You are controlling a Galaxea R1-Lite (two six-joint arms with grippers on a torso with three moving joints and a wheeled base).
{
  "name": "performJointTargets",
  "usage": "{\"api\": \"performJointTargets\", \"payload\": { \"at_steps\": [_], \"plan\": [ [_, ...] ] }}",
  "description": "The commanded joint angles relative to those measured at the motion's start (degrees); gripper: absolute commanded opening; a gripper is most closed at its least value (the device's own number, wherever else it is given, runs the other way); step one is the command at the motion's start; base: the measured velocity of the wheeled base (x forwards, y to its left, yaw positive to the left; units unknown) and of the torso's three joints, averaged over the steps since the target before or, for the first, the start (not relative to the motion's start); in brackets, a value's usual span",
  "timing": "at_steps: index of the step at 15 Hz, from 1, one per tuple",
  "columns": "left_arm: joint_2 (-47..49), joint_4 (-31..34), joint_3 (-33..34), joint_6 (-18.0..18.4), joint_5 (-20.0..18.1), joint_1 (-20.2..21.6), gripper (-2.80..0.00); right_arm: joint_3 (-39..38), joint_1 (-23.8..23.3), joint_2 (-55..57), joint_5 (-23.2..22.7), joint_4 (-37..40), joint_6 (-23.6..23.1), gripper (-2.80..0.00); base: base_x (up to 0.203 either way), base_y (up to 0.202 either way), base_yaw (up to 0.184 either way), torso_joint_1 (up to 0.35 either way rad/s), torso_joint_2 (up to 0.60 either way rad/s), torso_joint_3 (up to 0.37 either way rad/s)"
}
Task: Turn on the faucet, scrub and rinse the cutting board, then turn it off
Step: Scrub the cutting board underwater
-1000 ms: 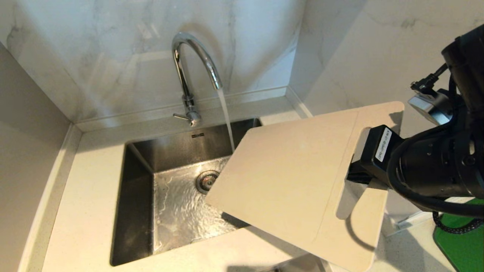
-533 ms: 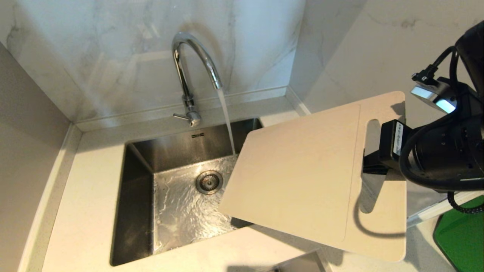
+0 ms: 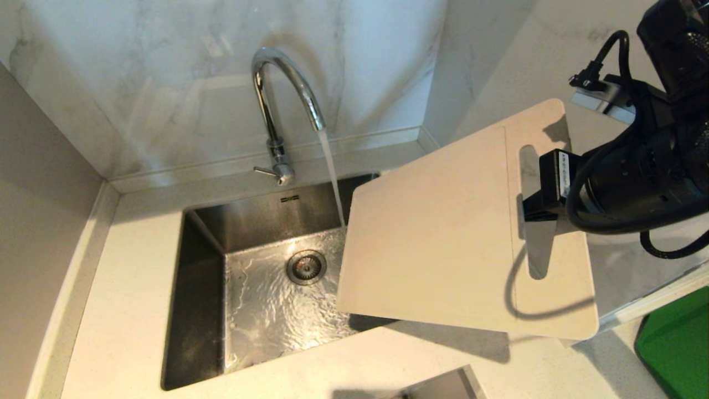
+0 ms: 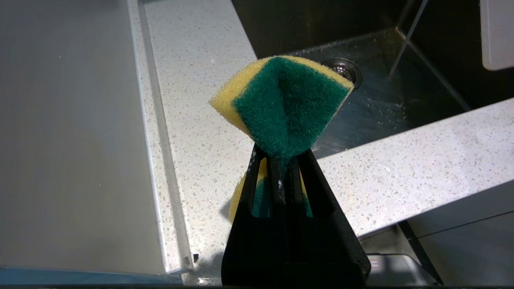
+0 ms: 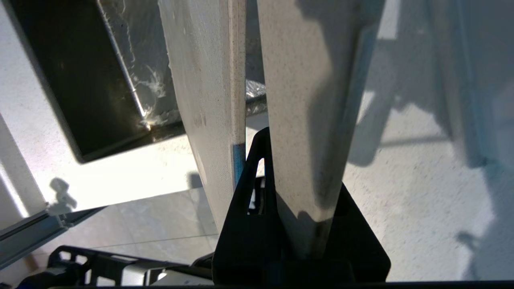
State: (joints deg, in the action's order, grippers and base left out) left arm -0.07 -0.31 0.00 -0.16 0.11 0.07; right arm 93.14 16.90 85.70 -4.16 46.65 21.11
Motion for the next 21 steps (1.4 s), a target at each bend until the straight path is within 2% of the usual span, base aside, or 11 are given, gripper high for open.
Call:
{"api": "performJointTargets", "payload": {
  "at_steps": [1, 6, 11, 14, 21],
  "plan": [
    [0.0, 0.0, 0.1, 0.0, 0.0, 0.0, -2.80, 3.2, -1.7, 3.6, 0.0, 0.3, -1.3, -2.80, 0.000, 0.000, 0.000, 0.000, 0.00, 0.000],
    [0.0, 0.0, 0.1, 0.0, 0.1, 0.0, -2.80, 11.5, -4.7, 9.5, -0.5, 0.3, -3.7, -2.80, 0.000, 0.000, 0.000, 0.000, 0.00, 0.000],
    [0.0, 0.0, 0.1, 0.0, 0.1, 0.0, -2.80, 20.0, -5.5, 12.4, -5.7, 2.5, -4.6, -2.80, 0.000, 0.000, 0.000, 0.000, 0.00, 0.000],
    [0.0, 0.0, 0.1, 0.0, 0.0, 0.0, -2.80, 20.2, -5.5, 12.9, -7.6, 2.4, -5.3, -2.80, 0.000, 0.000, 0.000, 0.000, 0.00, 0.000],
    [0.0, 0.0, 0.1, 0.0, 0.1, 0.0, -2.80, 20.2, -4.9, 15.1, -15.5, -0.4, -5.4, -2.80, 0.000, 0.000, 0.000, 0.000, 0.00, 0.000]
  ]
}}
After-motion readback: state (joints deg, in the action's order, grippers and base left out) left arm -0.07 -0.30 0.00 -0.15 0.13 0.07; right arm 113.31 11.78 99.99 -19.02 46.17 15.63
